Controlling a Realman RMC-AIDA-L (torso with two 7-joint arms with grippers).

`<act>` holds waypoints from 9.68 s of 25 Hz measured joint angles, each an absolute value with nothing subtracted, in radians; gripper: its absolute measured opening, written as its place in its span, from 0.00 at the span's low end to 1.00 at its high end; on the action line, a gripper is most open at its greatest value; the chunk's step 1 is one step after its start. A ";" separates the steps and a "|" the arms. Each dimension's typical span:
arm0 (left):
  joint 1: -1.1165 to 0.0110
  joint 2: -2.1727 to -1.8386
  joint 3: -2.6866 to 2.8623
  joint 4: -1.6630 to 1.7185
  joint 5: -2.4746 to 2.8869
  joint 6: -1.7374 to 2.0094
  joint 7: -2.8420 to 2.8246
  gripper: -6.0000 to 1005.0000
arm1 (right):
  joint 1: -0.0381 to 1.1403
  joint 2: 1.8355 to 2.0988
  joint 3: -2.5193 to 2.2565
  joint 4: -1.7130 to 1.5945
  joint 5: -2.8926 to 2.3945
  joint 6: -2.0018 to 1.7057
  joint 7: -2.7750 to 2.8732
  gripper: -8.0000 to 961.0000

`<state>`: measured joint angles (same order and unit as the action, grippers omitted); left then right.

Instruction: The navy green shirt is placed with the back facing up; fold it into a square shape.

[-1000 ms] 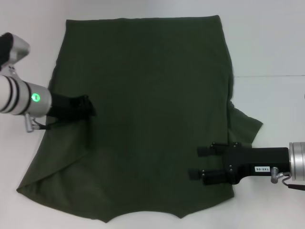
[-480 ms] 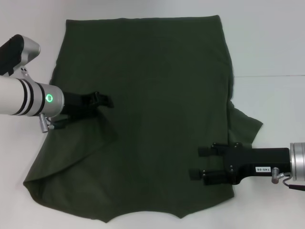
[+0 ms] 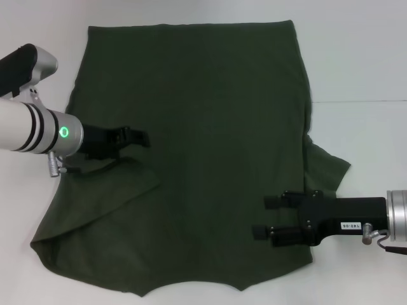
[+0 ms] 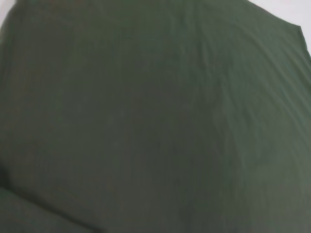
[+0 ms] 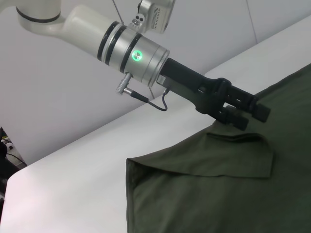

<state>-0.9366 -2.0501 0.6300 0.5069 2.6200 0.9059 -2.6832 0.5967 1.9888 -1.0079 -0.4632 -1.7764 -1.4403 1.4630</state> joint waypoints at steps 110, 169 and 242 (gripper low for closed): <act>-0.864 -2.108 0.459 0.459 1.806 0.755 -2.030 0.80 | 0.604 1.991 -1.008 -0.463 -1.776 -1.424 1.456 0.95; -0.537 -2.085 0.437 0.590 2.199 1.615 -1.182 0.80 | 0.726 1.801 -0.770 -0.505 -2.238 -1.402 2.568 0.95; -0.543 -2.088 0.436 0.589 2.168 1.586 -1.174 0.80 | 0.746 1.882 -0.806 -0.388 -2.254 -1.113 2.399 0.02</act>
<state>-0.5428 -2.0877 0.4356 0.5890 2.1683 1.5861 -1.1736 0.7458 1.8816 -0.8058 -0.3880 -2.2543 -1.1126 2.3993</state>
